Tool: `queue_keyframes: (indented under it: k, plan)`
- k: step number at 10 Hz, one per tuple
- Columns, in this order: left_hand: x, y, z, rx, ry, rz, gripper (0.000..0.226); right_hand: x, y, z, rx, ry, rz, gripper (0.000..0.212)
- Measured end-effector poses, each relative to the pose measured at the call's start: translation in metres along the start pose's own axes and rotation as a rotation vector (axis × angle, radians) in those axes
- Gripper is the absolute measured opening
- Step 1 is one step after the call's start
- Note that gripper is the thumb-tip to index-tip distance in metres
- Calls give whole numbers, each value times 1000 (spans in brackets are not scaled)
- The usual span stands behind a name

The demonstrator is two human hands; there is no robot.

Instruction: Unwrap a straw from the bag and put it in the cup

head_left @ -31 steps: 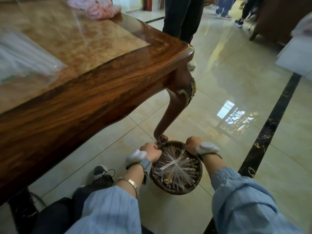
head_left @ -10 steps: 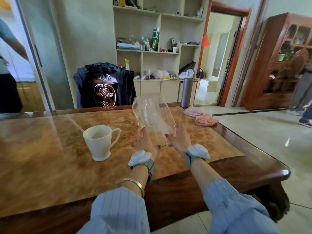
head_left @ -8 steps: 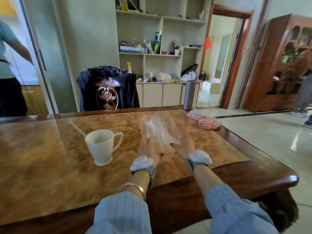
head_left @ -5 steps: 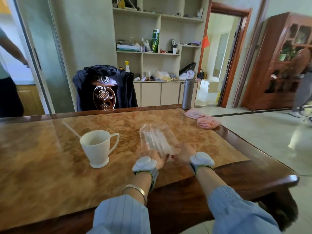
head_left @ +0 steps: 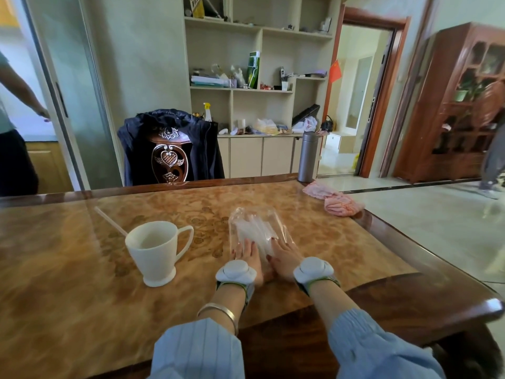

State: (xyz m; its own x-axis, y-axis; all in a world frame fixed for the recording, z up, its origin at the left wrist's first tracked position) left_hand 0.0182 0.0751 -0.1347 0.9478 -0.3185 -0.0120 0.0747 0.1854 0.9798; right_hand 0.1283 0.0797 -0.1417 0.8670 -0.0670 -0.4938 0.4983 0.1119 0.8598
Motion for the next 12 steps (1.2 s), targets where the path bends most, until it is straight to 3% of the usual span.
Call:
queue_keyframes:
  k: [1, 3, 4, 5, 6, 7, 8, 10, 12]
  plan:
    - [-3, -4, -3, -86, 27, -29, 84, 3, -2, 1, -6, -13, -28, 61]
    - [2, 1, 1, 0, 83, -18, 77, -1, 2, -2, -17, -20, -19, 66]
    - [4, 17, 6, 31, 89, 56, 64, -9, 18, 3, 125, 64, -86, 75]
    - [6, 33, 13, 82, 85, 133, 23, -14, 29, 11, 218, 119, -137, 60]
    - [2, 43, 19, 147, 98, 311, 42, -25, 38, 20, 299, 110, -85, 37]
    - [-5, 54, 25, 173, 88, 478, 44, -34, 42, 24, 338, 97, -238, 27]
    - [-16, 65, 29, 243, 123, 598, 36, -43, 48, 24, 358, 122, -355, 25]
    - [-40, 92, 31, 339, 178, 648, 52, -75, 51, -3, 380, 160, -623, 19]
    - [-69, 139, 8, 459, 335, 717, 27, -113, 77, -38, 303, 173, -822, 35]
Point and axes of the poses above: each hand's wrist, its own z-axis away from the middle knuckle, its own y-axis out of the back of the hand, x = y × z, the point moved 4 cm from there along -z, towards the middle knuckle, and after that the axes turned 13 degrees about -z, right-handed, at the moved point
